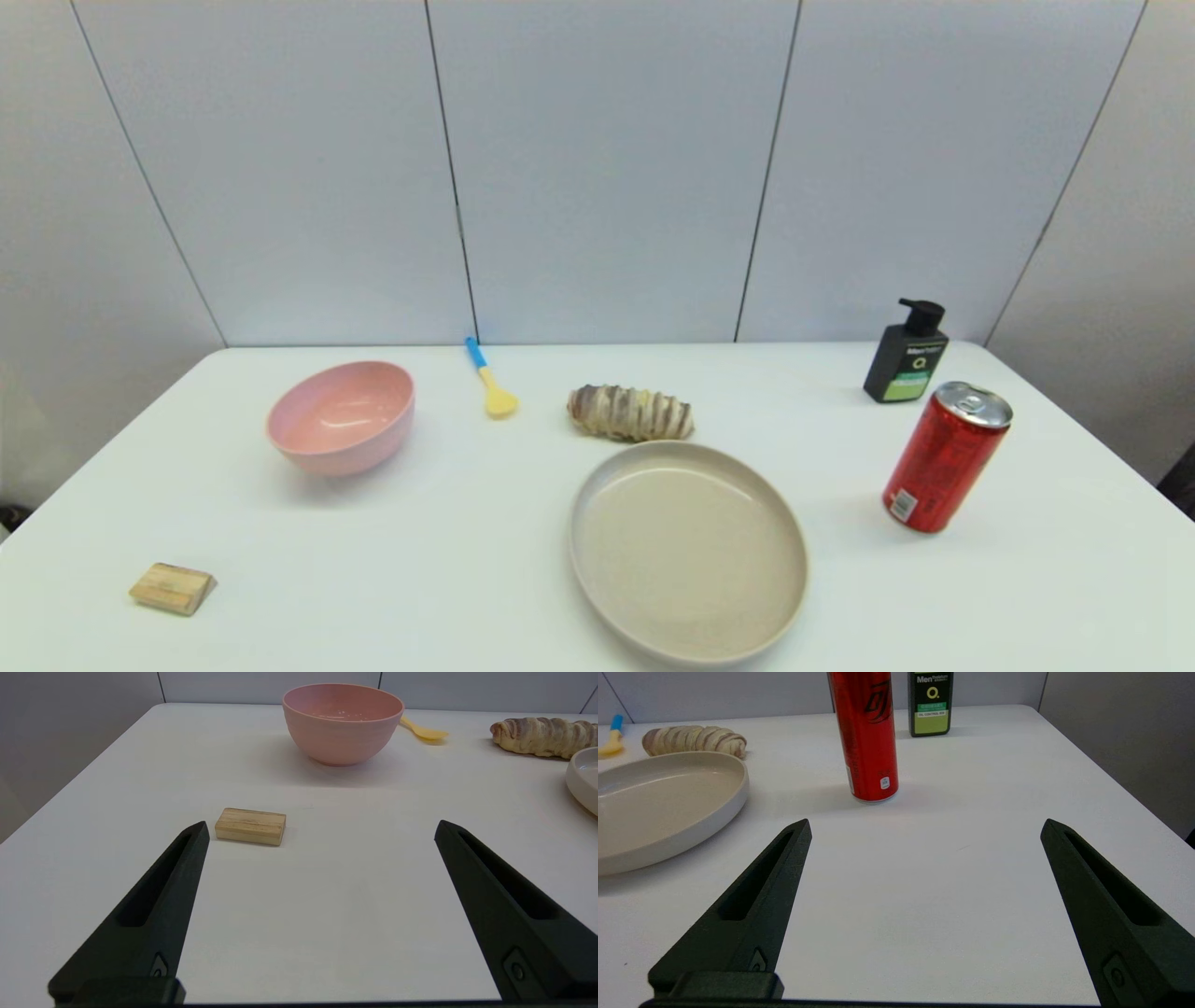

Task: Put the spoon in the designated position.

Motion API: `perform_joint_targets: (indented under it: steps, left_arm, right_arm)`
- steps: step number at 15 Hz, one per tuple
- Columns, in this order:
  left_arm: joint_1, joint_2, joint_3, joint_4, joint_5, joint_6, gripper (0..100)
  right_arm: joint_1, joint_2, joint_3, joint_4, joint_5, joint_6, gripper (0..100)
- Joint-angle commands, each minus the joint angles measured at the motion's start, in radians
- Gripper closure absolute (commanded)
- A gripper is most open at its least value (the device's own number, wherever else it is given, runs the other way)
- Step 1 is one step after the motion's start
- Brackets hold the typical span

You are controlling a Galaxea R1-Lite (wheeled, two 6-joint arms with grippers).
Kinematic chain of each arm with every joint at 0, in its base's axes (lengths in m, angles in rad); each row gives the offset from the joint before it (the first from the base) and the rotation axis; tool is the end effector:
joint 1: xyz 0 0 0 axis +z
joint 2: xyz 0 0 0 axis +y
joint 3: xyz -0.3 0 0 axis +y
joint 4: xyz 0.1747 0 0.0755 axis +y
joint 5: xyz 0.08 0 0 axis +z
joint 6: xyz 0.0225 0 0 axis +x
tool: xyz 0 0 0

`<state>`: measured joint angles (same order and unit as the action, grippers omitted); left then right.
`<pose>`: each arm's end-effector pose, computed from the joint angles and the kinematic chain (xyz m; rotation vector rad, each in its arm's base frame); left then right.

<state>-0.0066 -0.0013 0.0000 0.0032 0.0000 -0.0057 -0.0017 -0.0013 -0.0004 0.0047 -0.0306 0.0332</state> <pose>-0.0229 0.0002 0.0751 -0.0057 0.0019 -0.0066 -0.0229 -0.0006 0.0751 0.0332 0.0025 -0.0323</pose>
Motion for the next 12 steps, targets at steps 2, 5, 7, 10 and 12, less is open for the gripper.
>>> perform_joint_targets:
  steps: [2,5,7,10,12]
  left_arm:
    - [0.0,0.001,0.002,0.0,0.0,0.0,0]
    - [0.0,0.001,0.002,0.0,0.0,0.0,0]
    - [0.0,0.001,0.002,0.0,0.0,-0.008,0]
    - [0.0,0.001,0.002,0.0,0.0,-0.011,0]
    - [0.002,0.007,0.002,0.001,0.002,-0.022,0]
  right_arm:
    - [0.0,0.001,0.0,0.0,0.0,0.001,0]
    - [0.0,0.001,0.0,0.0,0.0,0.001,0]
    - [0.0,0.001,0.0,0.0,0.0,0.001,0]
    - [0.0,0.001,0.0,0.0,0.0,0.001,0]
    - [0.0,0.001,0.0,0.0,0.0,0.001,0]
